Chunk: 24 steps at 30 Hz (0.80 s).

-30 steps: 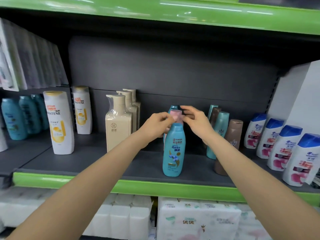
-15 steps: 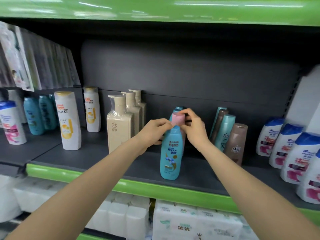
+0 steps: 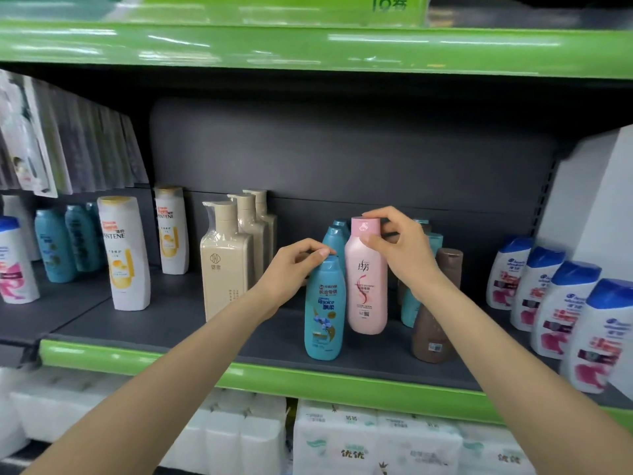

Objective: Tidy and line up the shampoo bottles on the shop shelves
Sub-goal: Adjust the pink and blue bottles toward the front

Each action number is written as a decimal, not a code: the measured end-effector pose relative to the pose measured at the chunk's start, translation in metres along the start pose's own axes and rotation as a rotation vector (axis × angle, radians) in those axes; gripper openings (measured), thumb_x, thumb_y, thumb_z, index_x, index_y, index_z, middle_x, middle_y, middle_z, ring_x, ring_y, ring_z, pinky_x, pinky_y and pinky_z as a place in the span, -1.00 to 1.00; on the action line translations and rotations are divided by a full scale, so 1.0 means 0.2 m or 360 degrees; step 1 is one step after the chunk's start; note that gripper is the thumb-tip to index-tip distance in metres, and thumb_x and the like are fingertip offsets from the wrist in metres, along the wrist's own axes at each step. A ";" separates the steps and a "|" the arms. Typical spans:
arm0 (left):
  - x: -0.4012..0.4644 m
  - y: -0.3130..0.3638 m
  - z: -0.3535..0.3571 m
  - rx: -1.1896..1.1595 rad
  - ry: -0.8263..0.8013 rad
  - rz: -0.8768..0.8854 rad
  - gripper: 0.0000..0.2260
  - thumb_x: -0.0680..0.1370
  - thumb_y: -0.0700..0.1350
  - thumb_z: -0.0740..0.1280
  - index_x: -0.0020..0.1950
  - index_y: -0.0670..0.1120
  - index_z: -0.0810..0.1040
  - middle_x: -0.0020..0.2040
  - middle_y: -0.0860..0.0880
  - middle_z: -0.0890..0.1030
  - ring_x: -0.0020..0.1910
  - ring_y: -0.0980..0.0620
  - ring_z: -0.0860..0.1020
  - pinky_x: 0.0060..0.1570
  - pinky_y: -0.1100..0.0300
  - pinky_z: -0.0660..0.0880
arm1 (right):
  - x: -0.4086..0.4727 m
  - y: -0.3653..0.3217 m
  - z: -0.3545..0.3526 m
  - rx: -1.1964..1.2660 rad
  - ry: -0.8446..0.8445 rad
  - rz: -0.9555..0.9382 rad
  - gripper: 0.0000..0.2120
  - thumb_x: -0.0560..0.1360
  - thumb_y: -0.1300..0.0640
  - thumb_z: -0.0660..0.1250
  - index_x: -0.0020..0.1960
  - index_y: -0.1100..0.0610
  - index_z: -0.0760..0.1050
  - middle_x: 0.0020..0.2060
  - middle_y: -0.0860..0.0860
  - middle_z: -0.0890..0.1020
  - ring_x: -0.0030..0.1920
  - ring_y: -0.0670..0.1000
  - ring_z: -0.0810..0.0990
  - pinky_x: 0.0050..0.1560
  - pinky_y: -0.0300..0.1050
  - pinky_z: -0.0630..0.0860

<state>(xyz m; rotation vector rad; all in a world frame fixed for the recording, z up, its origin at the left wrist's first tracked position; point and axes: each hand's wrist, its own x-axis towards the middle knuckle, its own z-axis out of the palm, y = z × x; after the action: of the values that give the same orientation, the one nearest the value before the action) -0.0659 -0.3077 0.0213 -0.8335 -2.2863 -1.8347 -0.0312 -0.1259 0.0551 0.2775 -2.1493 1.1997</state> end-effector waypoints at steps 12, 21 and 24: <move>0.01 0.10 0.02 0.0599 0.0193 0.0342 -0.79 0.58 -0.03 0.24 0.17 -0.05 0.52 0.08 0.03 0.58 0.07 0.14 0.52 0.05 0.31 0.45 | -0.13 -0.08 -0.14 0.0502 -0.0074 0.0332 -0.77 0.50 0.25 0.33 0.13 0.05 0.52 -0.07 0.03 0.64 -0.05 -0.01 0.63 -0.20 -0.18 0.52; -0.14 0.16 -0.01 0.0615 -0.0073 0.0494 -0.64 0.49 0.01 0.37 0.27 0.00 0.47 0.12 0.08 0.57 0.07 0.19 0.53 0.12 0.24 0.48 | -0.16 -0.14 -0.08 0.0964 0.0056 0.0457 -0.83 0.50 0.21 0.34 0.08 0.06 0.52 -0.14 -0.02 0.65 -0.15 0.00 0.65 -0.16 -0.07 0.59; -0.19 0.16 -0.10 0.0518 -0.0157 0.0387 -0.61 0.43 0.08 0.43 0.23 0.06 0.50 0.01 0.09 0.62 -0.04 0.13 0.60 0.02 0.17 0.54 | -0.16 -0.17 -0.02 0.1079 0.0100 0.0476 -0.83 0.50 0.20 0.34 0.08 0.08 0.51 -0.11 -0.01 0.65 -0.10 0.03 0.65 -0.18 -0.08 0.62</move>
<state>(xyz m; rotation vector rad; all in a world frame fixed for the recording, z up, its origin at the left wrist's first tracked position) -0.0243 -0.3365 0.0389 -1.1055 -2.3284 -1.3046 0.0114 -0.1445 0.0591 0.2009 -1.7030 2.0640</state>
